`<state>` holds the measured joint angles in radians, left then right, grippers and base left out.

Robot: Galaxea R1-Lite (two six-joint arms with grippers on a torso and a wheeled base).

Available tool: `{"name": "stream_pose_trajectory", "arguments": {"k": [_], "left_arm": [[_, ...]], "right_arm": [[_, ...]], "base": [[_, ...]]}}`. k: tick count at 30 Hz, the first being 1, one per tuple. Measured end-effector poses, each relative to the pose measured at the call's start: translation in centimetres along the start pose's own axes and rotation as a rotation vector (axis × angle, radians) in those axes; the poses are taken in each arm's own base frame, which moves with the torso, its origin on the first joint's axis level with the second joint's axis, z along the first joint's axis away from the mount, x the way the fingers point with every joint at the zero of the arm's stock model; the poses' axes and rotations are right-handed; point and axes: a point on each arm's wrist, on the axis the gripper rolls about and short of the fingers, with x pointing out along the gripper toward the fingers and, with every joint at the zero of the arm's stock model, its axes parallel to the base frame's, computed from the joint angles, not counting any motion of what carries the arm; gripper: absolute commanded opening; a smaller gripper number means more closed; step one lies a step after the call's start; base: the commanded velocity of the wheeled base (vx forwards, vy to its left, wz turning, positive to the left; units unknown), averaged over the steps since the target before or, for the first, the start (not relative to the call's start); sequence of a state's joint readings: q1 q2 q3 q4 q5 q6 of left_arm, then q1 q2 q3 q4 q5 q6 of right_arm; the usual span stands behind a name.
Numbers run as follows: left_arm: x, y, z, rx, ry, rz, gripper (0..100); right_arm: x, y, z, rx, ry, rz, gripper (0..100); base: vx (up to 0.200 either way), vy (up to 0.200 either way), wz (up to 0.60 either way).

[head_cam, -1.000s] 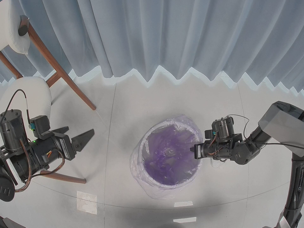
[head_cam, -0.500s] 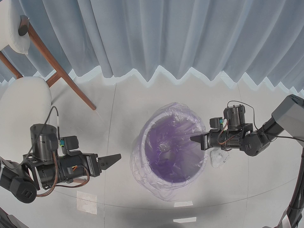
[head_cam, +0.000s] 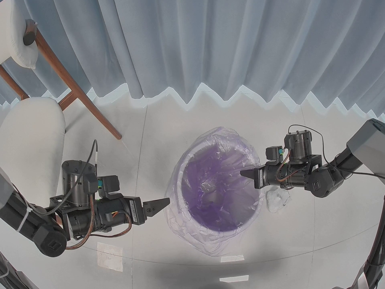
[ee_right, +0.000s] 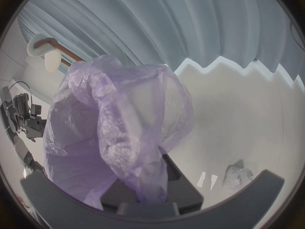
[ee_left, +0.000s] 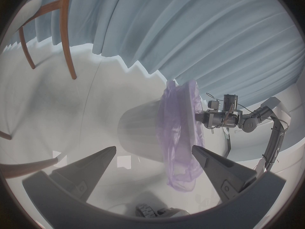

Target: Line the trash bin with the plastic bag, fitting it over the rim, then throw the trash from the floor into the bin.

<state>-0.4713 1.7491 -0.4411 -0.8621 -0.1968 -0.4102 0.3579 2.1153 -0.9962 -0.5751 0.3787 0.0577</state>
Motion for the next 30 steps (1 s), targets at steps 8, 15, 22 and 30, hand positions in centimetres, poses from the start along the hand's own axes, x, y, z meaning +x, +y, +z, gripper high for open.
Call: {"name": "stream_pose_trajectory", "arguments": {"k": [8, 15, 22, 30], "left_arm": [[2.7, 0.3, 0.2, 0.015, -0.060, -0.015, 0], [4.2, 0.7, -0.3, -0.008, -0.060, -0.008, 0], [4.7, 1.1, -0.8, -0.057, -0.042, 0.004, 0], [5.4, 1.6, -0.6, -0.076, -0.089, 0.015, 0]], "right_arm": [[-0.1, 0.1, -0.1, -0.001, -0.003, 0.000, 0], [-0.2, 0.1, -0.2, 0.002, -0.001, 0.002, 0], [-0.3, 0.2, -0.1, 0.004, -0.006, 0.003, 0], [-0.6, 0.3, -0.3, 0.007, -0.002, 0.004, 0]], "base": [[0.000, 0.000, 0.00], [0.000, 0.000, 0.00], [0.000, 0.000, 0.00], [0.000, 0.000, 0.00]]}}
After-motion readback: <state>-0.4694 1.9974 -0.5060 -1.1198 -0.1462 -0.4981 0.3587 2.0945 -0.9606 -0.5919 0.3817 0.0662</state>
